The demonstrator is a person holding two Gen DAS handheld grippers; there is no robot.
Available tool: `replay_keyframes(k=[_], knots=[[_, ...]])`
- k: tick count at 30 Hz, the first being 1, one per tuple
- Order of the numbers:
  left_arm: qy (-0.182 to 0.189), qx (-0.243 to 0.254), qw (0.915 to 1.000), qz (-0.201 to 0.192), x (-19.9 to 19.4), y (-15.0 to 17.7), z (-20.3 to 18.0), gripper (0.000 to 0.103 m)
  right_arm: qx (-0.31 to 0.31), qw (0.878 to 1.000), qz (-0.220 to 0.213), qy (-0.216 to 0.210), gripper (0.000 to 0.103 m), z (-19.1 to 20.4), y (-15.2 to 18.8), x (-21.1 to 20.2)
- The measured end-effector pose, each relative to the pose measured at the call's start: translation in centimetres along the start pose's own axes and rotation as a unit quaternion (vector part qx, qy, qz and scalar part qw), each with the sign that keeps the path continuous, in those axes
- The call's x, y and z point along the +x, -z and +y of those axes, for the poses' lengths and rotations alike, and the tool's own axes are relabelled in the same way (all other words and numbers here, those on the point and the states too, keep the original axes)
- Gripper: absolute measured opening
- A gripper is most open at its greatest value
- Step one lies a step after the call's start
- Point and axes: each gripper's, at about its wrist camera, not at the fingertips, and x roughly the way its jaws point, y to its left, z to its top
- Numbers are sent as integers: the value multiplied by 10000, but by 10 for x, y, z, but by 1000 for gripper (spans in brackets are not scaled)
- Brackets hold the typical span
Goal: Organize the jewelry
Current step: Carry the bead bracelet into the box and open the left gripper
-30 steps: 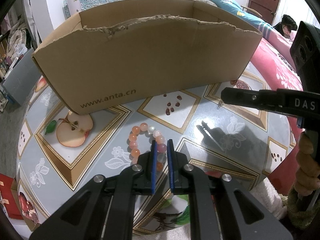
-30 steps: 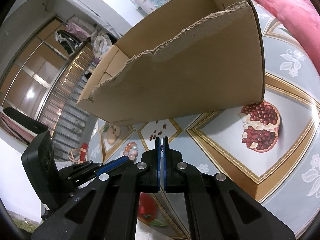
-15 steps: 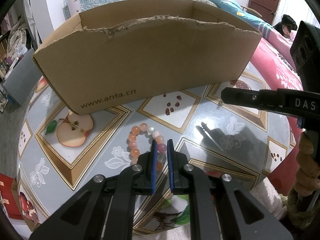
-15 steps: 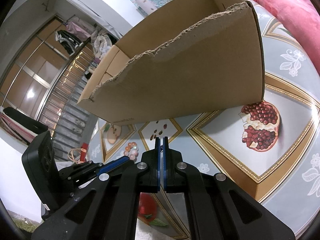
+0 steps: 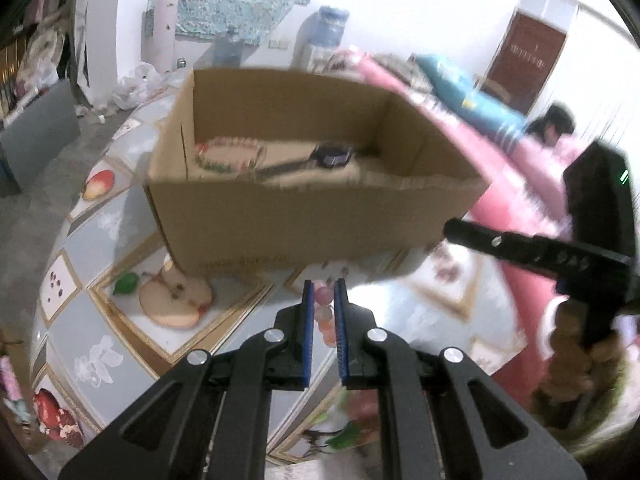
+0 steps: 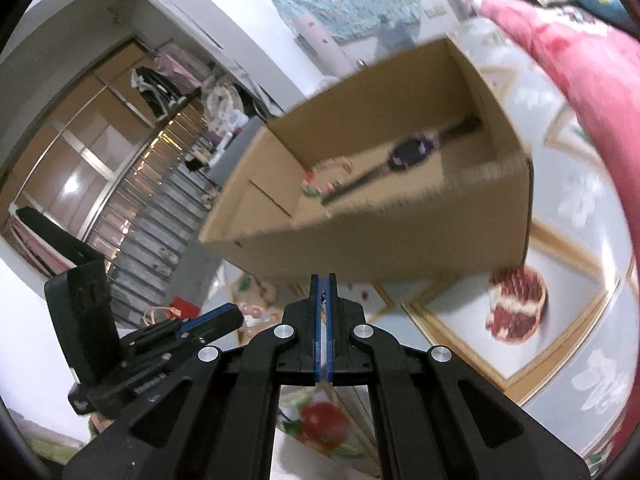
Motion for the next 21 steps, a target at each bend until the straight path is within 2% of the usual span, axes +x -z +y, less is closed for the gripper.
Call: replay_keyframes(k=[2, 7, 10, 12, 15, 19, 21], knots=[[383, -165, 9990, -154, -13, -13, 4, 9, -85, 9999, -79, -49, 0, 5, -10, -5], [933, -209, 9945, -431, -31, -48, 1, 9, -484, 9982, -328, -131, 0, 21, -47, -19], [1016, -78, 9934, -518, -31, -73, -5, 9, -703, 9972, -262, -81, 0, 23, -74, -13], [1088, 9, 9929, -483, -21, -89, -8, 9, -839, 9964, -123, 56, 0, 21, -88, -5], [1125, 59, 9932, -291, 6, -107, -12, 9, -1007, 9929, 318, 544, 0, 14, -109, 21], [1018, 52, 9947, 110, 55, -124, -14, 9, -1167, 9828, 936, 1083, 0, -4, -120, 54], [1065, -15, 9935, 392, 84, -132, -14, 9, -1300, 9781, 1092, 1204, 0, -9, -120, 64]])
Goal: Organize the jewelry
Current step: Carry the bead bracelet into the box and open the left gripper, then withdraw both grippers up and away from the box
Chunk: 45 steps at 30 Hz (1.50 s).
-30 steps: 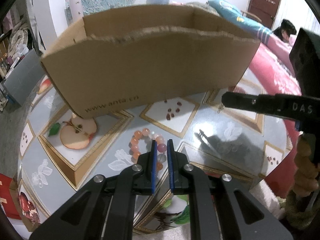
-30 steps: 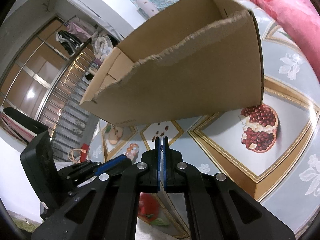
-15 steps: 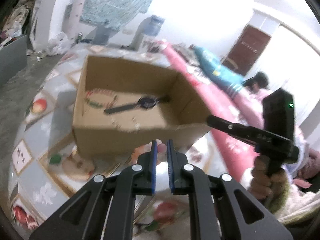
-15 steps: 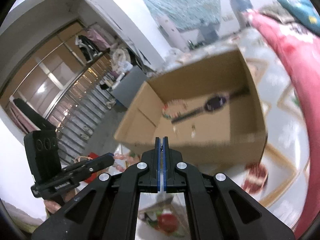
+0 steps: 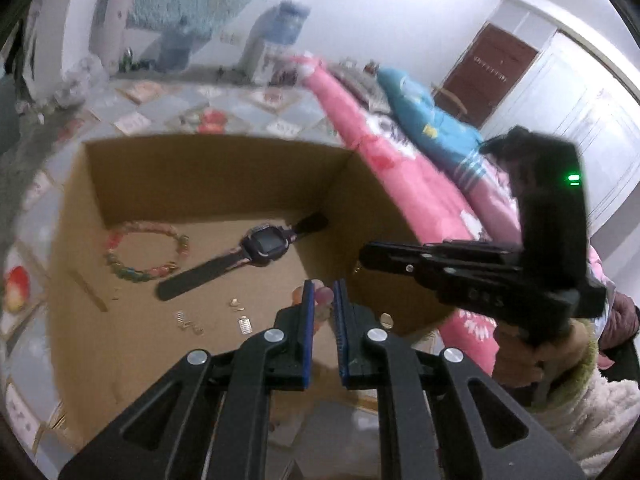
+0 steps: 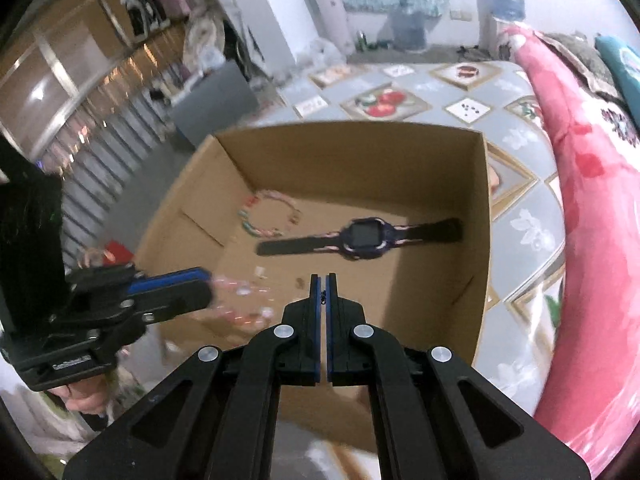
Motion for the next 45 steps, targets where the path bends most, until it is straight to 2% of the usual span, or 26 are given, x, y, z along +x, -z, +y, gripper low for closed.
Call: replay_keyframes(k=[7, 9, 13, 18, 19, 21, 22, 24, 25, 26, 28, 30, 32, 33, 35, 38, 42, 45], knots=[[-153, -213, 9983, 525, 54, -9, 13, 12, -202, 9991, 308, 203, 9, -17, -5, 19], [-123, -240, 9984, 505, 56, -10, 13, 23, -185, 9992, 304, 188, 11, -20, -6, 18], [-194, -190, 9989, 382, 52, -11, 14, 24, -121, 9997, 181, 141, 12, -26, -7, 11], [-345, -190, 9992, -35, 19, -15, 17, 25, 38, 9997, -229, 93, 17, -33, -9, -15], [-446, -140, 9988, -168, 7, -15, 17, 26, 102, 9993, -353, 117, 22, -36, -8, -23], [-757, -44, 9957, -533, -22, -14, 21, 37, 239, 9982, -526, 166, 29, -41, -7, -36], [-1001, -39, 9920, -766, -42, -12, 25, 42, 346, 9975, -594, 191, 33, -45, -4, -42], [-1442, -100, 9839, -1056, -66, -8, 35, 59, 561, 9963, -632, 165, 39, -53, 3, -50], [-1684, -158, 9788, -1157, -76, -5, 42, 63, 653, 9959, -611, 126, 42, -56, 6, -51], [-1975, -260, 9729, -1171, -86, 0, 52, 67, 751, 9955, -569, 63, 43, -59, 11, -51], [-2307, -532, 9666, -984, -89, 6, 73, 69, 903, 9949, -440, -53, 46, -62, 21, -47], [-2558, -957, 9606, -518, -79, 17, 101, 69, 970, 9950, -231, -63, 46, -61, 29, -38], [-2429, -1328, 9607, -198, -68, 28, 118, 69, 934, 9955, 155, -48, 47, -56, 35, -22], [-2150, -1518, 9647, -62, -63, 34, 125, 69, 914, 9952, 363, 25, 49, -53, 38, -11], [-1516, -1900, 9699, 108, -53, 44, 132, 69, 804, 9954, 472, 200, 51, -48, 40, -4], [-825, -2015, 9756, 271, -36, 50, 122, 71, 637, 9960, 513, 351, 55, -40, 38, -1], [-1337, -1716, 9757, 283, -32, 49, 102, 70, 869, 9943, 562, 261, 55, -45, 36, -2], [-1419, -1717, 9743, 325, -35, 53, 98, 70, 990, 9931, 552, 310, 54, -46, 38, -5]])
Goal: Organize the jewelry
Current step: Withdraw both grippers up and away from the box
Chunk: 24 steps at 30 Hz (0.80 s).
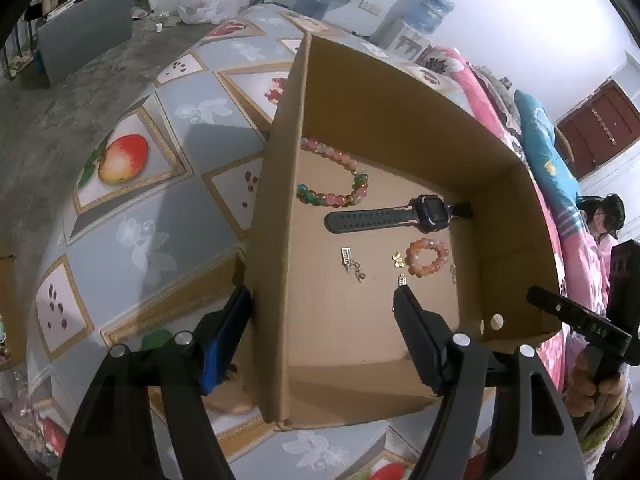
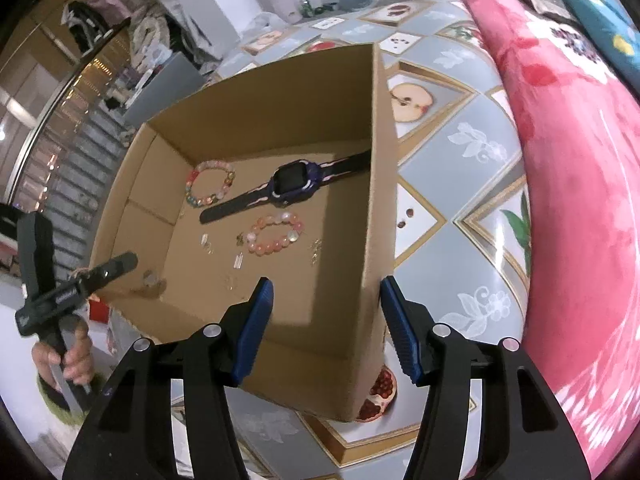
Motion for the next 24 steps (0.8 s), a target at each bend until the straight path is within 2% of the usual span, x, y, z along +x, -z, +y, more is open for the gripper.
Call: replay_keyframes(k=[5, 11, 17, 24], knots=[[-22, 111, 9998, -139, -15, 9, -4, 70, -10, 9999, -168, -40, 54, 6, 15, -16], [71, 109, 9996, -238, -40, 40, -2, 70, -278, 9991, -313, 61, 54, 20, 62, -38], [187, 137, 9996, -174, -51, 77, -2, 70, -168, 9991, -344, 189, 54, 22, 97, -47], [194, 93, 9996, -163, -50, 97, 5, 71, 93, 9993, -348, -22, 54, 15, 119, -40]])
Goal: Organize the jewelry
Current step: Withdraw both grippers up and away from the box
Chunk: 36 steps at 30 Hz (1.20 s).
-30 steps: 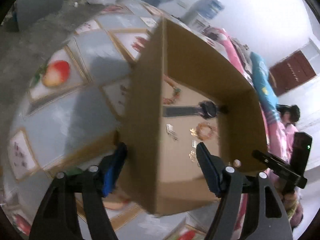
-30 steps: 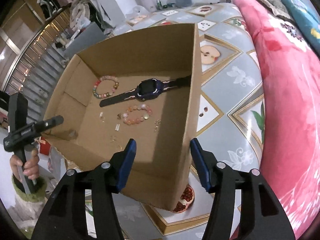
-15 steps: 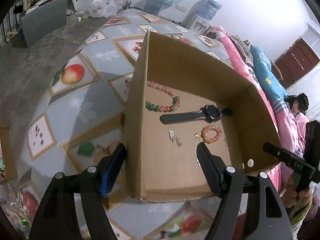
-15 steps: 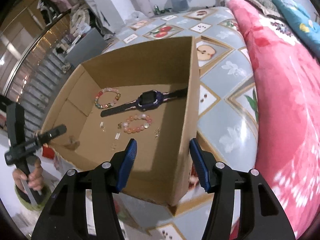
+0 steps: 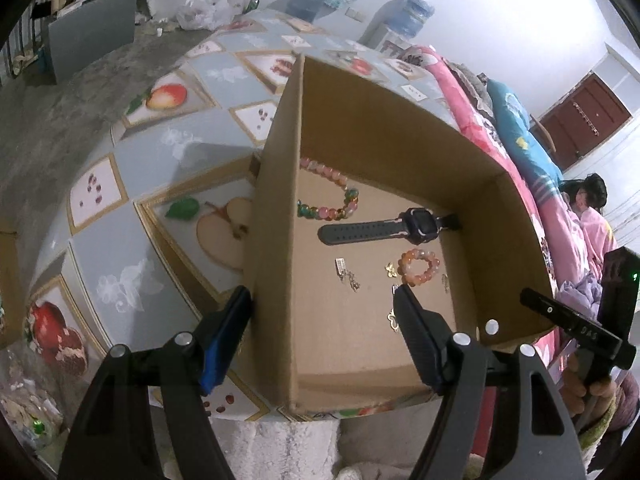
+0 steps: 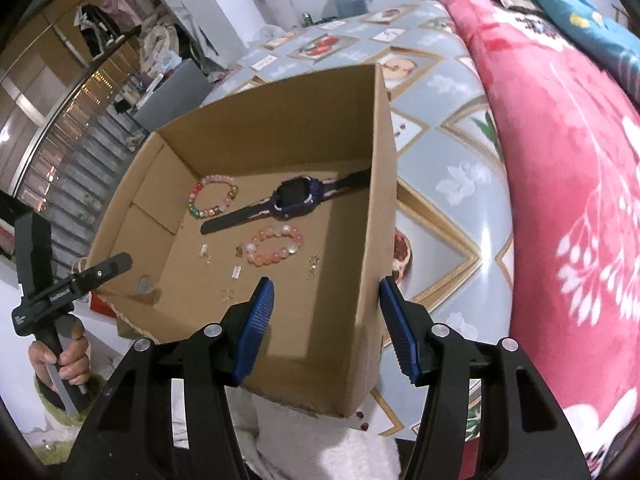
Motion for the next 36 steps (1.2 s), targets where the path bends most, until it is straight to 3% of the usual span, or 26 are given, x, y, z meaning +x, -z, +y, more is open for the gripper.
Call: replay_keyframes(k=[3, 6, 11, 15, 21, 30, 32, 36], knots=[[43, 31, 9999, -150, -1, 5, 2, 71, 114, 9999, -82, -25, 54, -3, 9, 0], [19, 204, 9982, -562, -17, 10, -3, 73, 170, 9992, -362, 92, 58, -4, 20, -16], [-548, 505, 9890, -1277, -44, 28, -13, 85, 248, 9941, -876, 596, 67, -5, 45, -44], [-920, 584, 9847, -1358, -53, 44, -20, 96, 198, 9874, -1293, 887, 80, 4, 73, -59], [-1475, 680, 9726, -1664, -61, 72, -33, 97, 72, 9836, -1464, 1054, 90, 30, 107, -48], [-2022, 1143, 9592, -1609, -49, 96, -57, 97, 4, 9786, -1585, 1309, 94, 65, 121, -28], [-2101, 1185, 9574, -1586, -45, 98, -61, 97, -127, 9740, -1660, 1534, 95, 72, 121, -25], [-1962, 1153, 9650, -1303, -31, 97, -66, 97, -321, 9686, -1824, 1660, 95, 86, 122, -24]])
